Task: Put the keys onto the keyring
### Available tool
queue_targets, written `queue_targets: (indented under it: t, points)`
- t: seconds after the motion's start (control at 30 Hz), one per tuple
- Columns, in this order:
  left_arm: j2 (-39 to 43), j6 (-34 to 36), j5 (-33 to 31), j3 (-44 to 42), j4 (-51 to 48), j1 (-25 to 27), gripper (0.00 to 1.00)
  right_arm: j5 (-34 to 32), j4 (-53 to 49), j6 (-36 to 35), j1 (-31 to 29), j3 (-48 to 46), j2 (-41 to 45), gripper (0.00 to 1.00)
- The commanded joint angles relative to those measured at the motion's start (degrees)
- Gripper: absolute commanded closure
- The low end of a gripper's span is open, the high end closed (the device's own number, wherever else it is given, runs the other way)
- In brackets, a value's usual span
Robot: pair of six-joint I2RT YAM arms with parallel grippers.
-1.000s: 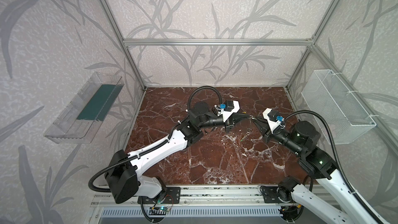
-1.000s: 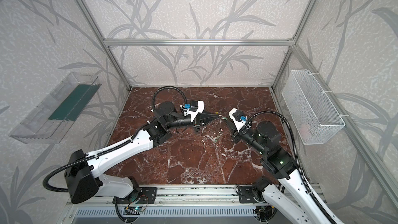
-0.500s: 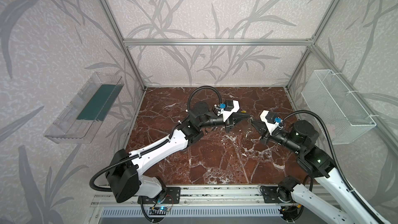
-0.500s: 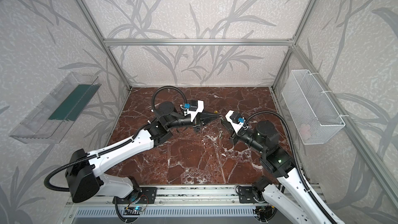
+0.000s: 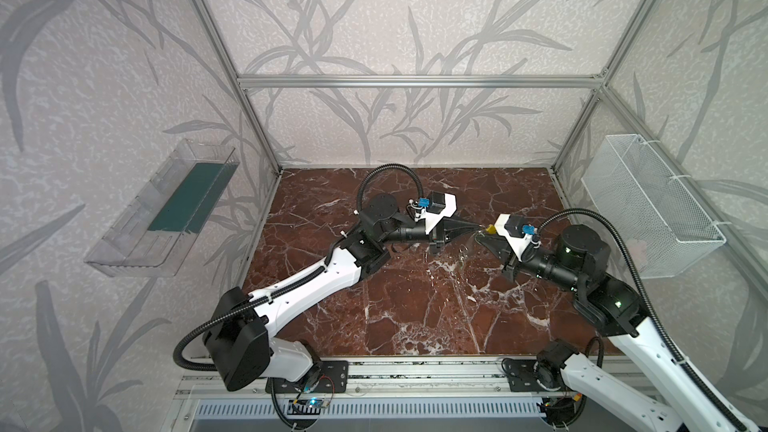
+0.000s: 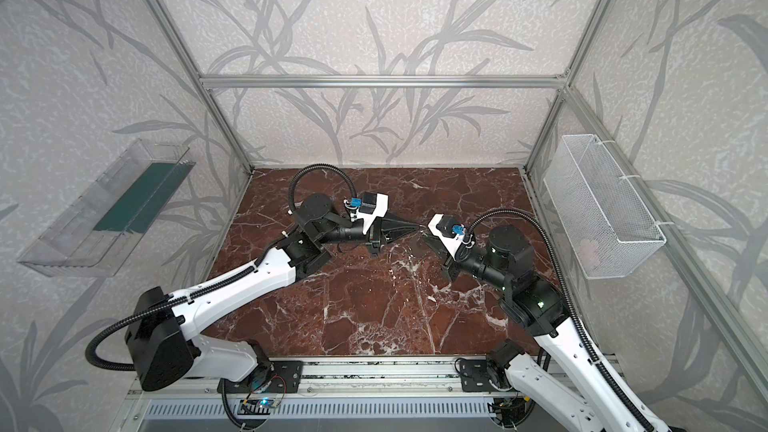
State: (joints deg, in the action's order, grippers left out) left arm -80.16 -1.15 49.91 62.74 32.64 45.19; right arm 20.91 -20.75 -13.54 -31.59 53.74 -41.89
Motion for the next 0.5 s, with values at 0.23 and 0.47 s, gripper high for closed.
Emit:
queue_targets:
  t: [0.23, 0.47]
  points:
    - [2.4, 6.3, 2.2, 0.7, -5.4, -0.3, 1.00, 3.0, -8.1, -0.8, 0.1, 4.8, 0.2, 1.00]
    - [2.4, 6.8, 1.9, 0.7, -5.5, -0.2, 1.00, 4.5, -9.3, -0.6, 0.1, 5.7, -0.1, 1.00]
